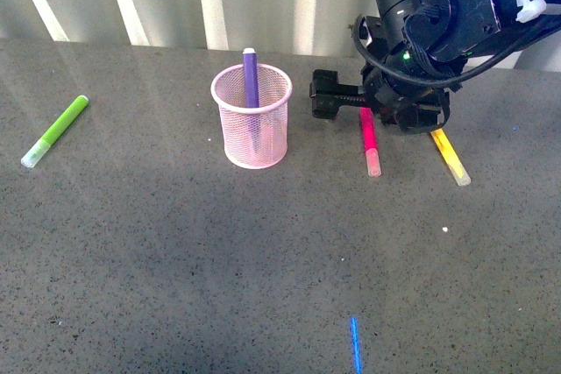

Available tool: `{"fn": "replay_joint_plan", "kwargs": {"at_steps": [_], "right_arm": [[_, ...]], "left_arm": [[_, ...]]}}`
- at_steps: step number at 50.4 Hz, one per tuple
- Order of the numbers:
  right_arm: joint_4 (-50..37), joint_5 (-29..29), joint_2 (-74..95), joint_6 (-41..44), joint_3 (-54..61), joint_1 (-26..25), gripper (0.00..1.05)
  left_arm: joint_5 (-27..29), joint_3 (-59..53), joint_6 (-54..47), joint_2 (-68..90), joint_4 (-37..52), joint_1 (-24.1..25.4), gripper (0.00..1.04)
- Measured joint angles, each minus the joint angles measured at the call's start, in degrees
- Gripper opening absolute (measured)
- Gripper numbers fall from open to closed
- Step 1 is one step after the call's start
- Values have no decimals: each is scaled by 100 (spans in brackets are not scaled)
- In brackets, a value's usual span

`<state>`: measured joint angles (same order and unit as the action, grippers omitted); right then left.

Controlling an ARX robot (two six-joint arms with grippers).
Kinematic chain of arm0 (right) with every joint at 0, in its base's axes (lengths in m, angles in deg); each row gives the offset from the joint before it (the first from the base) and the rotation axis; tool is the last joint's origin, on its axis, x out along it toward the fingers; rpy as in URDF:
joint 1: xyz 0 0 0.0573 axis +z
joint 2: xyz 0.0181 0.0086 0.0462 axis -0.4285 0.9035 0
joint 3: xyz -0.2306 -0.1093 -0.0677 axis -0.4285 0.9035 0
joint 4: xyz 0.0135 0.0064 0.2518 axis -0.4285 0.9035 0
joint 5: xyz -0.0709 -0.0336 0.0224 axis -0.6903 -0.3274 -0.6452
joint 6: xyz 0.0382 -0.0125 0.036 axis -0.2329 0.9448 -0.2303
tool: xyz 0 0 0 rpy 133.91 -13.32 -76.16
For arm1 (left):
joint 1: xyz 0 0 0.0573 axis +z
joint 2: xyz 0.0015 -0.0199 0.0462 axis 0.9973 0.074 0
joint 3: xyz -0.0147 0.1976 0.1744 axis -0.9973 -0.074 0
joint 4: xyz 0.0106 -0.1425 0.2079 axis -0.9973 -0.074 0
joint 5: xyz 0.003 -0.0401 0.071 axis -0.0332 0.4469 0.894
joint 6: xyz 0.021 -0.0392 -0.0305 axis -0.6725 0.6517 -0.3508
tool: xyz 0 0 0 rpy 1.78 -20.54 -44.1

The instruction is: Insert purple and pink pens into pink cup

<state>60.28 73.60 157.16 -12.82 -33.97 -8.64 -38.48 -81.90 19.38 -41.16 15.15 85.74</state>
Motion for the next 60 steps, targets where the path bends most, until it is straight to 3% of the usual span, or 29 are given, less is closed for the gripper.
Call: {"fn": "replay_joint_plan", "kwargs": {"at_steps": [6,24,28,43,54,60], "right_arm": [[-20,-70,17,4,0,-24,88],[-144,-87,35,-31,42,-186,21],[-160,-70,35,-59,46,-188,13],[-804,-210,-308,-280,498,-249,11],[-2881,-494,-1773,-157,1506,-221,11],[-4647,-170,-2586,374,2218,15,11]], "left_arm": [[2,0,0,0,0,0,98],[0,0,0,0,0,0,98],[0,0,0,0,0,0,98],[0,0,0,0,0,0,98],[0,0,0,0,0,0,98],[0,0,0,0,0,0,98]]}}
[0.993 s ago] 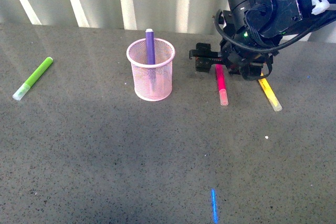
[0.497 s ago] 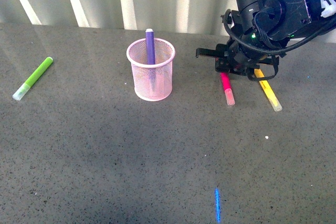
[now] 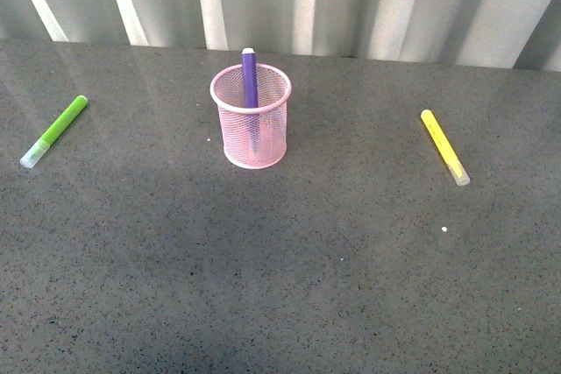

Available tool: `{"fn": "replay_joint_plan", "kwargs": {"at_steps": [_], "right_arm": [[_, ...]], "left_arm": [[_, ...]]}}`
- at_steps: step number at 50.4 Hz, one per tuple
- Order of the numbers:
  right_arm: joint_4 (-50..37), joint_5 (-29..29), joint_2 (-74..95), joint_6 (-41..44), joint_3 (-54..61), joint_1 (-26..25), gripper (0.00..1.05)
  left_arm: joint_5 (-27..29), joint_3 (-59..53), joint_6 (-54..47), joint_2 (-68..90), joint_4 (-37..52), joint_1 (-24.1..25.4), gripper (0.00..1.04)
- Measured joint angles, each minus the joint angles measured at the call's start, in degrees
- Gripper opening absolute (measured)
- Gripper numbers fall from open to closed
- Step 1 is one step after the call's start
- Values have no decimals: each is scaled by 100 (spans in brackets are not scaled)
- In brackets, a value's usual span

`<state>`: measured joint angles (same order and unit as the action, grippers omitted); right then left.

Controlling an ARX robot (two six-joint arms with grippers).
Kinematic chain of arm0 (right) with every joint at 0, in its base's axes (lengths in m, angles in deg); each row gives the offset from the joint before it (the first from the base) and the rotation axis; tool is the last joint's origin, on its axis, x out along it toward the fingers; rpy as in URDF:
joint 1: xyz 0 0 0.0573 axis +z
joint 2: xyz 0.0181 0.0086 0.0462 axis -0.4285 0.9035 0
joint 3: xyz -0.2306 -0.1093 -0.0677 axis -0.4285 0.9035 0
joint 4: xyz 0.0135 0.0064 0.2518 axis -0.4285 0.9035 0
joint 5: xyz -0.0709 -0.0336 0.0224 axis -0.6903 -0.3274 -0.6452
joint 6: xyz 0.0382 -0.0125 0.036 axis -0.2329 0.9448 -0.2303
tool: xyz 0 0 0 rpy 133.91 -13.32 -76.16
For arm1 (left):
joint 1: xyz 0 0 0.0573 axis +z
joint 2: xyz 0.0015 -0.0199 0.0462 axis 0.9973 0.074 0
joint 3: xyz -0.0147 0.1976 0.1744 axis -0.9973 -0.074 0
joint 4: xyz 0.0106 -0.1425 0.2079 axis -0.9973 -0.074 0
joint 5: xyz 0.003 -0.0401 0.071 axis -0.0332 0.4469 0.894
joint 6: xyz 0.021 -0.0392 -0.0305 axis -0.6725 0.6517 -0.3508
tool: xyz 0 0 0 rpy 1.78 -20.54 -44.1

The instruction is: Insert purple and pink pens into pink cup

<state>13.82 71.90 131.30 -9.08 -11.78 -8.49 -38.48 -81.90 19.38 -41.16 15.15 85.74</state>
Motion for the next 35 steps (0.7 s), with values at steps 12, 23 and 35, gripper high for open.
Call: {"fn": "replay_joint_plan", "kwargs": {"at_steps": [12,23,35], "right_arm": [[-2173,1139,280,605,831,608,11],[-2621,1447,1364,560,490,826,11],[-2457,1471,1519,409,-87,949,11]], "left_arm": [[0,0,0,0,0,0,98],[0,0,0,0,0,0,98],[2,0,0,0,0,0,98]]}}
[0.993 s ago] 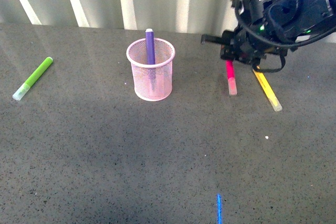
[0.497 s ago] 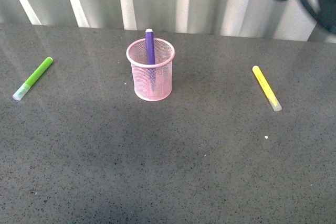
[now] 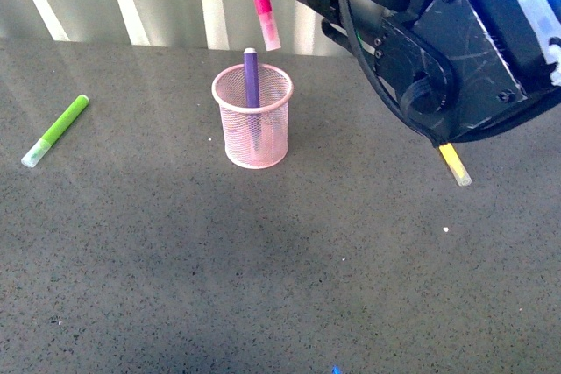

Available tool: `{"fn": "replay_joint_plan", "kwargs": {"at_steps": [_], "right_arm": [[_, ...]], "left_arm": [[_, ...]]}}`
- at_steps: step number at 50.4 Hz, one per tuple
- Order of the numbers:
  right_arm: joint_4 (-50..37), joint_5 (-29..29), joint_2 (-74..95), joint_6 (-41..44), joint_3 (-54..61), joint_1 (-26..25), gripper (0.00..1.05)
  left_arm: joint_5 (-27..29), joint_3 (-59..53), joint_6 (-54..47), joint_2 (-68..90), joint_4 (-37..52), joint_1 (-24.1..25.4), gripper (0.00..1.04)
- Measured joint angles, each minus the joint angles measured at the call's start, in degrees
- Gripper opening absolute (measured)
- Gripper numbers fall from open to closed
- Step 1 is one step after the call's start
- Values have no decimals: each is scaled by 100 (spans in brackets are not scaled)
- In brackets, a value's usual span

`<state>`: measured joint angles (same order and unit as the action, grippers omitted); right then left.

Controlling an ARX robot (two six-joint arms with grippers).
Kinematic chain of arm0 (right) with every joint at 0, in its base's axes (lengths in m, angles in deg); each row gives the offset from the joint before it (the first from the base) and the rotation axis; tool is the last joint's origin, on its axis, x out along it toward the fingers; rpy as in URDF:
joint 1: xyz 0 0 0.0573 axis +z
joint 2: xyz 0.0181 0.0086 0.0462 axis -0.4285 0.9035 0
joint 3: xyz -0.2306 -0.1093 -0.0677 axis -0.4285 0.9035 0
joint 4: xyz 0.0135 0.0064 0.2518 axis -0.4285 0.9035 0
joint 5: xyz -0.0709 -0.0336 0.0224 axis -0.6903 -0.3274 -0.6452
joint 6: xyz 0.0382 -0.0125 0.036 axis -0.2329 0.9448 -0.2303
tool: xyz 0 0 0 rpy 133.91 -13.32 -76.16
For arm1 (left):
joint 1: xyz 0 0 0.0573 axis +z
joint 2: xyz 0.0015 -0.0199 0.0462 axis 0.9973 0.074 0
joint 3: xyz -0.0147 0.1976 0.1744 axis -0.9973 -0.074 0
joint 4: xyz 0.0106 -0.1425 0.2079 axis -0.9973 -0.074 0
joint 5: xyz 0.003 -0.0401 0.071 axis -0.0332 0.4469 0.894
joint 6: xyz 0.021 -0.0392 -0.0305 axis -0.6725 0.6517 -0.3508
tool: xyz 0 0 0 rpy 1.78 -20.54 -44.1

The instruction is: Insert purple and pink pens into pink cup

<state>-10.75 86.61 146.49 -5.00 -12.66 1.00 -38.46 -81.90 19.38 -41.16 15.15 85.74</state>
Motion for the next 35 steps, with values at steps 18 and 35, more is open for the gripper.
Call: {"fn": "replay_joint_plan", "kwargs": {"at_steps": [18,35], "right_arm": [[-42,11,267,-192,-109,146,11],[-214,37,393,-302,66,-7,11]], "left_arm": [[0,0,0,0,0,0,98],[0,0,0,0,0,0,98]]}}
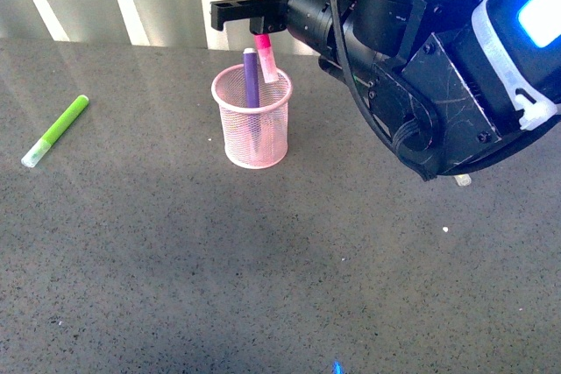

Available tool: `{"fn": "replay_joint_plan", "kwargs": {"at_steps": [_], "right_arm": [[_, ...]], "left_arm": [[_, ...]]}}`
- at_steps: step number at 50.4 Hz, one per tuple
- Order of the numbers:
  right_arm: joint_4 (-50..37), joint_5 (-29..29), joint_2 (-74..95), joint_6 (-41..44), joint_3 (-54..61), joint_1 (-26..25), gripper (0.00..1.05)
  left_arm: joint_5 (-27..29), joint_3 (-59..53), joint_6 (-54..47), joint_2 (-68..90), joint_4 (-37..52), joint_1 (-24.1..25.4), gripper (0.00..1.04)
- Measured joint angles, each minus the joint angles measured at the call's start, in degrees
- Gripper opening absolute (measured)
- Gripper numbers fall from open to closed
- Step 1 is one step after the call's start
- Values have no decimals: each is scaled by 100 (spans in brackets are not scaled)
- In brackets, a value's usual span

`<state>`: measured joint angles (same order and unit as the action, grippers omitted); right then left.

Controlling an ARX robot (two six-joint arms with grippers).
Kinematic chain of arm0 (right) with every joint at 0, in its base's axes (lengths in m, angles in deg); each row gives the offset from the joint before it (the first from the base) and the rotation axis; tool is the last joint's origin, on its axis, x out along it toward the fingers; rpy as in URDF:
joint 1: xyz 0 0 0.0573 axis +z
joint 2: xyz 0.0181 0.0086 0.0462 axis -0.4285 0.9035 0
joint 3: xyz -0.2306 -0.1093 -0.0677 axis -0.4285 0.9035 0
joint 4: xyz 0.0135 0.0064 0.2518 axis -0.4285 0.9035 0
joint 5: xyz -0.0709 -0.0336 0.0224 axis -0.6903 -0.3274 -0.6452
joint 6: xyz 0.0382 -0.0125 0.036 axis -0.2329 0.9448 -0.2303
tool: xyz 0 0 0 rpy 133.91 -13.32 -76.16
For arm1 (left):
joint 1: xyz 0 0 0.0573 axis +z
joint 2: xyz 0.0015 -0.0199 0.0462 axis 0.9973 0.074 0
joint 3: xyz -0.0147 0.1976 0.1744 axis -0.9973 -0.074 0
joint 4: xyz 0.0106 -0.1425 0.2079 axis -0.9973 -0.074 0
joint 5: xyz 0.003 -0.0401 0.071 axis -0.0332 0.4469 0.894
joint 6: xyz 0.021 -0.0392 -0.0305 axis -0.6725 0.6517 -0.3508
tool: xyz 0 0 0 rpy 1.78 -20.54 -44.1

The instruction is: Insert purple and pink pens into pink cup

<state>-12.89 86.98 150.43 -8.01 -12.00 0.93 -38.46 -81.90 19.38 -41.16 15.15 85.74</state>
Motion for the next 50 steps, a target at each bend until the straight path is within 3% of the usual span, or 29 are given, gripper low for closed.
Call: {"fn": "replay_joint_plan", "kwargs": {"at_steps": [14,17,23,37,39,50], "right_arm": [[4,39,131,-13,-9,33,11],[4,68,144,-31,-13,37,20],[2,68,160,-44,-13,52,48],[-52,20,107,-59,68,39,96],[-70,-24,66,-61,109,33,100],[-195,-654,-1043,179,953,-227,98]], "left_arm": [[0,0,0,0,0,0,98],[0,0,0,0,0,0,98],[0,0,0,0,0,0,98],[0,0,0,0,0,0,98],[0,0,0,0,0,0,98],[0,0,0,0,0,0,98]]}}
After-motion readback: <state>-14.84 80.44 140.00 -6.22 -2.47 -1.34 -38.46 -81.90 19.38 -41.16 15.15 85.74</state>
